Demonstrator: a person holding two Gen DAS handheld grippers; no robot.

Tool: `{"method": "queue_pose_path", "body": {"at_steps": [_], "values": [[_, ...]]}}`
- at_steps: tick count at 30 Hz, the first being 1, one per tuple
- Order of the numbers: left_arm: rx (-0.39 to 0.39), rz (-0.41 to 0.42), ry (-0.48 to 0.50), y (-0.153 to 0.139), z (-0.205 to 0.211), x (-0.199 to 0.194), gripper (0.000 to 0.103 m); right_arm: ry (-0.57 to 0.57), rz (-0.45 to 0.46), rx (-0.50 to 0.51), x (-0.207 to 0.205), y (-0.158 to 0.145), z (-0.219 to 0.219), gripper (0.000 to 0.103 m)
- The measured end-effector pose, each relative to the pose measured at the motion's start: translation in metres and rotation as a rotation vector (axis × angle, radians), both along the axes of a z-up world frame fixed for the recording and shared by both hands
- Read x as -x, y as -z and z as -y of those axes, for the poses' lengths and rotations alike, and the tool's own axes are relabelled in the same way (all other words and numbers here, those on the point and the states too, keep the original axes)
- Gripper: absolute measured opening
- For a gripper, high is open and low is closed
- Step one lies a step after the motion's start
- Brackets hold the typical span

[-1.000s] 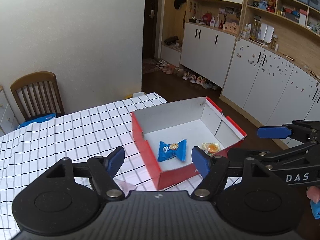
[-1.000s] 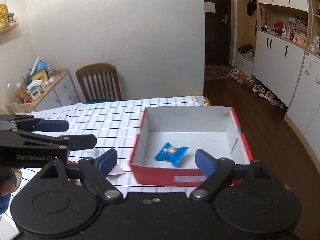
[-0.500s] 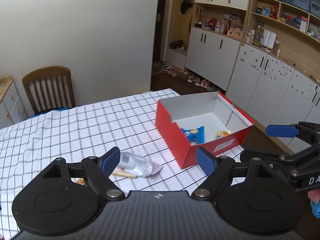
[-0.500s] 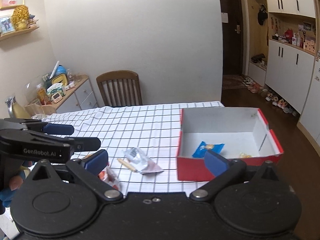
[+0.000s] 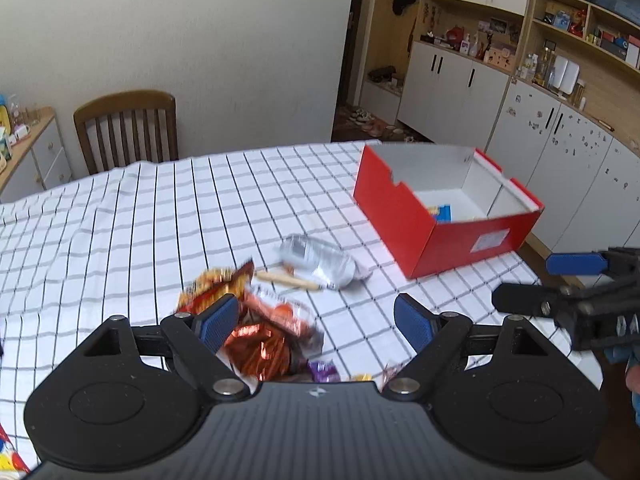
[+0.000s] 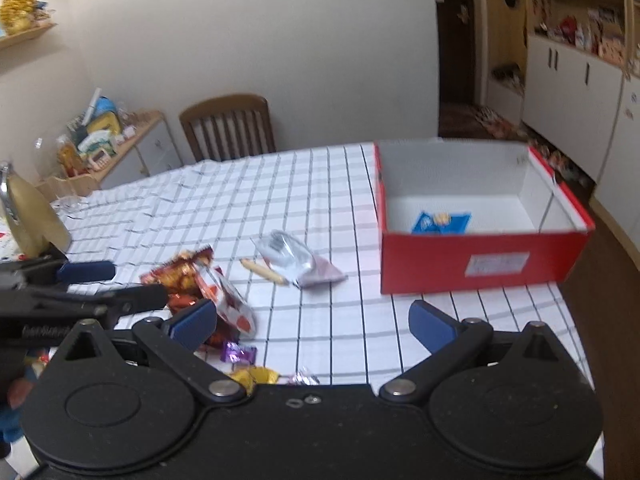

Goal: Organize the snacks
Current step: 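Grasp the small wrapped sweet with the right tool while the left tool grasps the yellow candy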

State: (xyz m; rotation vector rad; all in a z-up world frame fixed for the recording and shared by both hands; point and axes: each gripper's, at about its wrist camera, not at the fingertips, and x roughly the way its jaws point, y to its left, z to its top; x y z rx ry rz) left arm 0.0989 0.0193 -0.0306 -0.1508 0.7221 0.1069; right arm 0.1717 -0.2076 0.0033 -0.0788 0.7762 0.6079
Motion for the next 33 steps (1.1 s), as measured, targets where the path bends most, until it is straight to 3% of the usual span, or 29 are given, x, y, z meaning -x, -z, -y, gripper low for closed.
{"method": "queue_pose_path", "body": {"at_steps": [4,15,23,28,33], "values": [[-0.014,-0.032,0.022,0.023,0.002,0.006,0.085,0.024,-0.065,0.023,-0.005,0.020,-0.004,0.102],[0.042,-0.139,0.060,0.089,0.010,0.003,0.085,0.073,-0.212,0.125,-0.020,0.065,-0.027,0.089],[0.076,-0.186,0.064,0.111,0.013,-0.009,0.085,0.111,-0.324,0.161,-0.035,0.093,-0.049,0.075],[0.082,-0.199,0.071,0.119,0.015,-0.016,0.084,0.109,-0.363,0.195,-0.037,0.108,-0.062,0.072],[0.101,-0.203,0.081,0.123,0.014,-0.021,0.084,0.111,-0.404,0.210,-0.041,0.119,-0.069,0.060]]}}
